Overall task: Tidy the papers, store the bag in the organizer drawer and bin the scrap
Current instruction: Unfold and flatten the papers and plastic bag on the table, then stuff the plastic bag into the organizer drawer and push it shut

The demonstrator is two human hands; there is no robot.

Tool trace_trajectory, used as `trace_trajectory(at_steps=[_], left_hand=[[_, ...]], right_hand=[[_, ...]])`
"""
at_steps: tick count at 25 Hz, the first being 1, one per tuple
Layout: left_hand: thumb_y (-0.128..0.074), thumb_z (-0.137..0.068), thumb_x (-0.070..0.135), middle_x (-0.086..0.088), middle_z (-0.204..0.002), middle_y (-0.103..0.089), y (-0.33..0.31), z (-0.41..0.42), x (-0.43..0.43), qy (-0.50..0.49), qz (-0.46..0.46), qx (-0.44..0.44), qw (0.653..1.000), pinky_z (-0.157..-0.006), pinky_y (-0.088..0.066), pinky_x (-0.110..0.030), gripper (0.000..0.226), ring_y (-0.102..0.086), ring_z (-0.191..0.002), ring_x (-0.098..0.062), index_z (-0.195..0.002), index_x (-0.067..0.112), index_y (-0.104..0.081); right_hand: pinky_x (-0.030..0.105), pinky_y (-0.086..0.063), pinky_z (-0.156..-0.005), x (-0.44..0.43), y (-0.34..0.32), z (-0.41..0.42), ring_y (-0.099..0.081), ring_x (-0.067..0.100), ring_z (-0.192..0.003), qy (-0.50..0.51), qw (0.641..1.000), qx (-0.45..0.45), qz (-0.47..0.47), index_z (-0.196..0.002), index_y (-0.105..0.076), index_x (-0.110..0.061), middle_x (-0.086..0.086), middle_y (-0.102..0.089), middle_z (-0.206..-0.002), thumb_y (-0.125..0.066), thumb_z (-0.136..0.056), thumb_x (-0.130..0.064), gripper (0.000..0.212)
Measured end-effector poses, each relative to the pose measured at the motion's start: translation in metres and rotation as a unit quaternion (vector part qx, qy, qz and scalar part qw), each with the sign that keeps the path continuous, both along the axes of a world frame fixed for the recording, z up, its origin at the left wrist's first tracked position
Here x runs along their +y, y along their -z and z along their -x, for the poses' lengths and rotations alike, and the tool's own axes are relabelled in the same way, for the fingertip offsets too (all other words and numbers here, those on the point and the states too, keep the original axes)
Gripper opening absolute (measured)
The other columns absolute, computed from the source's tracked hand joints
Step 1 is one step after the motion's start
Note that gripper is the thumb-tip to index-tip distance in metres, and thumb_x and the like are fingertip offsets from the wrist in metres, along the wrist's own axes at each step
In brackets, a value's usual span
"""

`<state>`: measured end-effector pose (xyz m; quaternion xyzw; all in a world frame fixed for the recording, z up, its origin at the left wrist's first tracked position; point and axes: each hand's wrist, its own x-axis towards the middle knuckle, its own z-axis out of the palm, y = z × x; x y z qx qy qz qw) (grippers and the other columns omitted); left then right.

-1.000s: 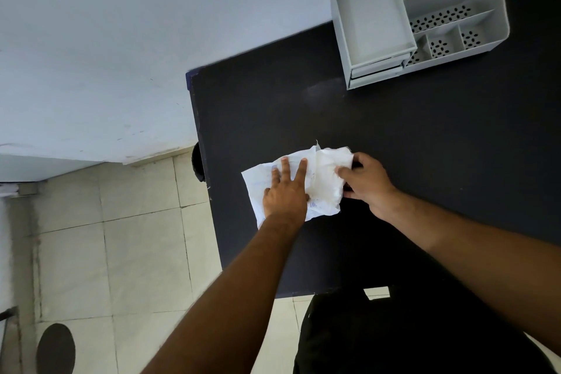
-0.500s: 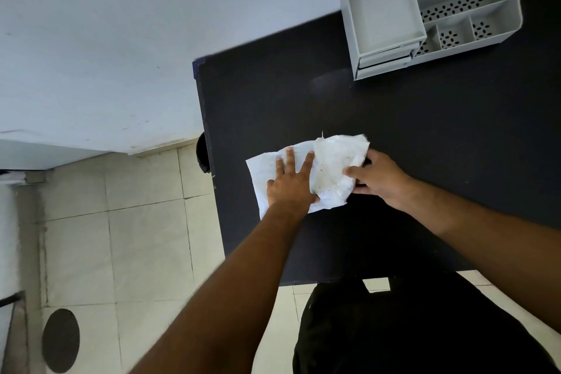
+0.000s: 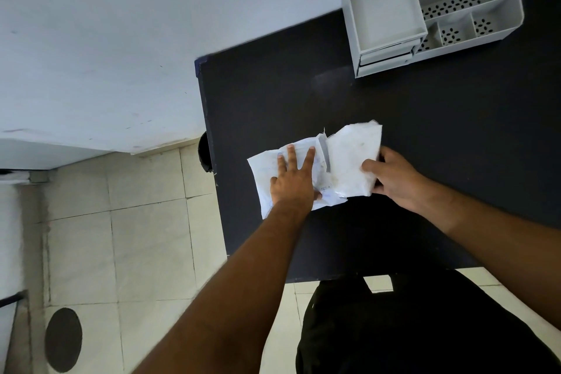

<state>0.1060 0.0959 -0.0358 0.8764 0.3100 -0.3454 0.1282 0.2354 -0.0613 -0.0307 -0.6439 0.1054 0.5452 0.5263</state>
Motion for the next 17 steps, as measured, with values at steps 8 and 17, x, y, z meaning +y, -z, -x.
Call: trace_trajectory(at_steps=[8, 17], left_hand=[[-0.078, -0.086, 0.04, -0.009, -0.169, 0.014, -0.016, -0.007, 0.002, -0.018, 0.044, -0.011, 0.999, -0.116, -0.025, -0.061, 0.108, 0.008, -0.155, -0.036, -0.16, 0.034, 0.0], [-0.05, -0.099, 0.025, 0.003, -0.1, -0.072, -0.096, -0.039, -0.026, -0.422, 0.391, -0.276, 0.77, -0.073, -0.049, -0.02, 0.024, -0.066, -0.079, -0.006, -0.11, 0.013, -0.067]], right_hand=[[0.04, -0.059, -0.079, -0.009, -0.026, -0.015, -0.072, 0.027, -0.102, 0.071, 0.996, 0.003, -0.047, -0.112, -0.066, -0.01, 0.012, -0.073, -0.114, -0.048, -0.091, 0.002, 0.029], [0.046, -0.059, -0.08, -0.016, -0.086, -0.022, -0.064, 0.032, -0.112, 0.07, 0.993, -0.015, -0.095, -0.128, -0.058, -0.023, 0.007, -0.064, -0.127, -0.053, -0.09, -0.005, 0.042]])
